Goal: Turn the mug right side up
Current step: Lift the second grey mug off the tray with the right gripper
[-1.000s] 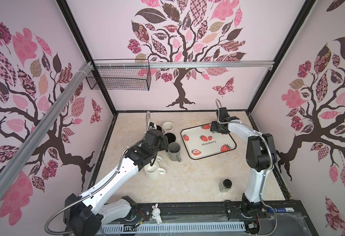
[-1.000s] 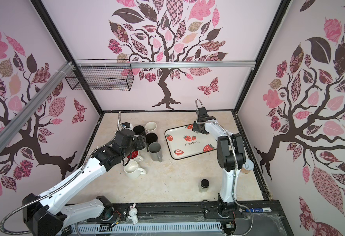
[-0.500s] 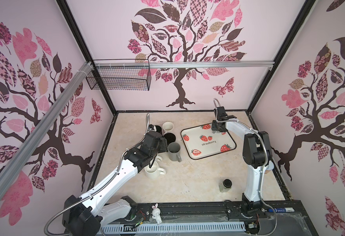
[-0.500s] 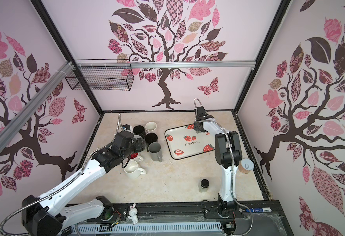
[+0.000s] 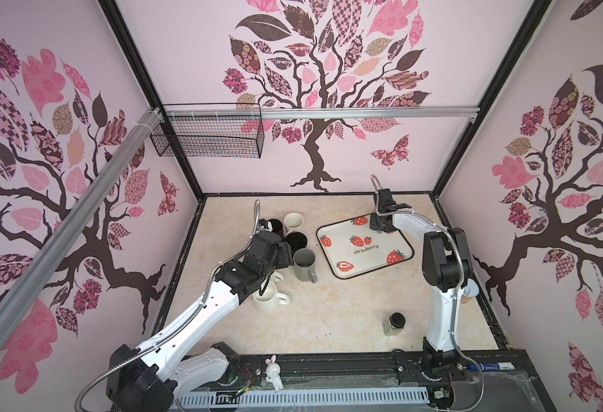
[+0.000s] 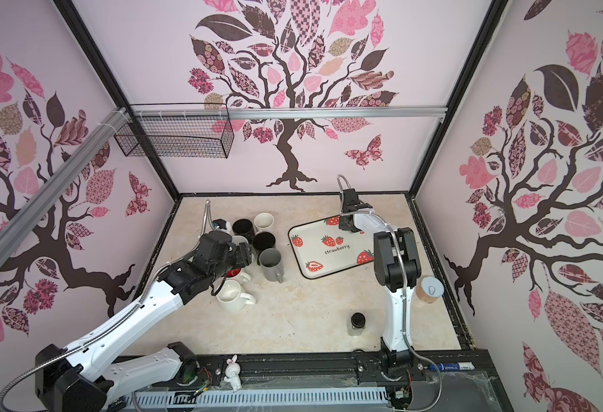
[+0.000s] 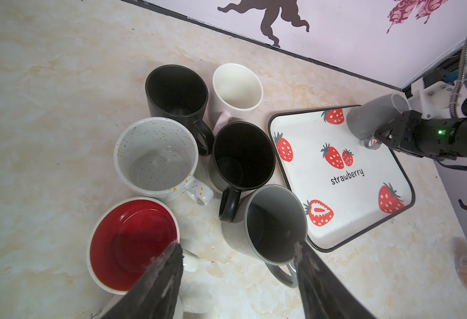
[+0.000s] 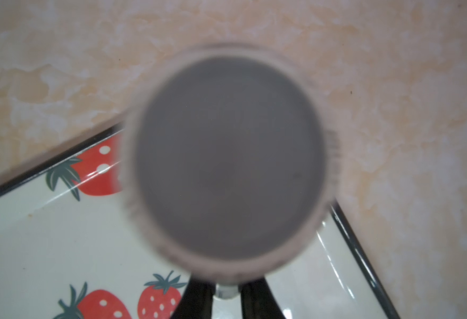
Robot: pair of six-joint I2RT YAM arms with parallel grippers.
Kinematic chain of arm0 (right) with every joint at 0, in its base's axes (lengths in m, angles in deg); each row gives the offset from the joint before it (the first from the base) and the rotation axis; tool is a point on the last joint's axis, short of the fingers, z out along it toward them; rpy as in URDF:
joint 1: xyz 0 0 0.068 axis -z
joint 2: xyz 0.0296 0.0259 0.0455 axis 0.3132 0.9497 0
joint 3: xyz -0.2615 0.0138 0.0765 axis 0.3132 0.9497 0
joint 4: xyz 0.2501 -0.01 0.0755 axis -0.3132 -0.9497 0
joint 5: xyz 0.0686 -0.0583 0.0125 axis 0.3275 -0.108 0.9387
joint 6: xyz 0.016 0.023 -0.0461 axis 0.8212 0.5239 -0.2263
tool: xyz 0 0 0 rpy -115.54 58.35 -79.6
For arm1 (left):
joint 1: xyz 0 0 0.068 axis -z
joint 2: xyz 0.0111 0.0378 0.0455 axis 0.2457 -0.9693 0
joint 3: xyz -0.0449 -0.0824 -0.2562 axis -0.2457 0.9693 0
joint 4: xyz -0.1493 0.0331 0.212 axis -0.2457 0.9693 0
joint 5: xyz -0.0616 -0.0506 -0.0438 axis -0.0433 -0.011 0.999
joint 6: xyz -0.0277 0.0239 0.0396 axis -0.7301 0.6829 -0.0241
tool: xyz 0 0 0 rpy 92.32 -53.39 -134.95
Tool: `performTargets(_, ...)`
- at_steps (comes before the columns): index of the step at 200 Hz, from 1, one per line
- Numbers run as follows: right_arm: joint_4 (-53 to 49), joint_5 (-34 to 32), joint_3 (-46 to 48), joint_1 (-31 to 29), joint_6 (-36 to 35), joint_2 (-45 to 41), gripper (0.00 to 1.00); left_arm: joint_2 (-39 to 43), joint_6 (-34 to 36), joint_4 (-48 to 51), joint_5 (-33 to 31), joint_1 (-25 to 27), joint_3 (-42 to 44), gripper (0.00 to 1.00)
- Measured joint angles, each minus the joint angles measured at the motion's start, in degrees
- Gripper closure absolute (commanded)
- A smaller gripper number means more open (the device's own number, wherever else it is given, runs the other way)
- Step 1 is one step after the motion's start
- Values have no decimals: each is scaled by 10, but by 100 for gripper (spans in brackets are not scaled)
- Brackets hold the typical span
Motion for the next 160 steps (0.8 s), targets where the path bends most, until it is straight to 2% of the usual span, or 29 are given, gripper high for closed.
performTargets(26,22,11,35,0,-28,-21,100,0,0,0,4,0,0,33)
performTargets(77,16,60,109,-6,-75,-84,100,0,0,0,15,0,2,32)
performTargets(109,24,89,190,-43,-94,-148,100,0,14,-4,34,-1,2,32)
performTargets(139,43,143,259,-83,-85,-210,100,2,28,-15,54,-2,2,33)
performTargets(160,66,180,300,-88,-63,-256,100,12,34,-25,72,-2,2,33)
